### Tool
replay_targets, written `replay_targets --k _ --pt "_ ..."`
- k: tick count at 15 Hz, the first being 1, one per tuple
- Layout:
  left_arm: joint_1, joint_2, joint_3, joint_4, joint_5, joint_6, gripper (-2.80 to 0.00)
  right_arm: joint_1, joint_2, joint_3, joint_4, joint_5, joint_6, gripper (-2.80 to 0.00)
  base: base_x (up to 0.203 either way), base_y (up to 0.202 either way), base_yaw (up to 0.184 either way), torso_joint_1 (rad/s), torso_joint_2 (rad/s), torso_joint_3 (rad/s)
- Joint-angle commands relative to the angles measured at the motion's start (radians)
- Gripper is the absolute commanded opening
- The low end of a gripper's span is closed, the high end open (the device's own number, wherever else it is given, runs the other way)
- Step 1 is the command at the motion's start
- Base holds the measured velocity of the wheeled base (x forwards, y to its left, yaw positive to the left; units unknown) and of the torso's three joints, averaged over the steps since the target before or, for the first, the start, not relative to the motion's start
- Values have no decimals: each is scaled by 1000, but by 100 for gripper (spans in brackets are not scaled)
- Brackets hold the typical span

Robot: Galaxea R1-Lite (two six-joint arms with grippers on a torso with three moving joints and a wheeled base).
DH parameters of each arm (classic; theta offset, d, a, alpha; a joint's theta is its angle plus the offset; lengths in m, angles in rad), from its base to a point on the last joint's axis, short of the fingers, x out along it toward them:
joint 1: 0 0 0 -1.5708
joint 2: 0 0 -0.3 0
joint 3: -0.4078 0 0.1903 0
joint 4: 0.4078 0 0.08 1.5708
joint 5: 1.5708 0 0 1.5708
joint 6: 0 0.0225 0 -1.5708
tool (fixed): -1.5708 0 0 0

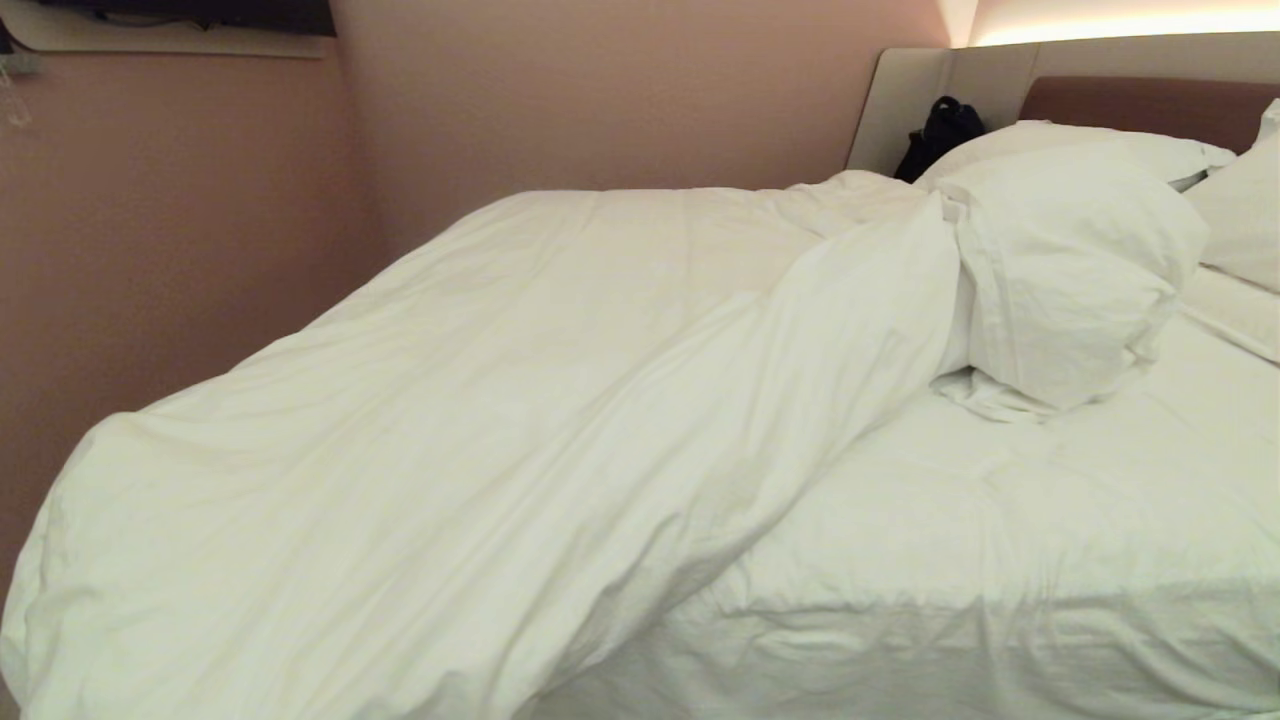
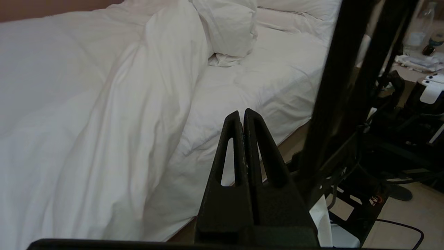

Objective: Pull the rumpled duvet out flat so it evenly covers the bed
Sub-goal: Flatten the corners of the folded blanket

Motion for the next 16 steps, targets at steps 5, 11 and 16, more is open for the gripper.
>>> replay_targets --k 5,11,16 --pt "69 -10 -83 69 -47 -2 -280 0 0 0 0 0 0 -280 0 0 0 0 0 0" --pt "73 -14 -181 220 -47 -4 -280 0 0 0 0 0 0 -280 0 0 0 0 0 0" --pt "75 -41 -201 529 -47 -7 -280 0 0 0 0 0 0 -280 0 0 0 0 0 0"
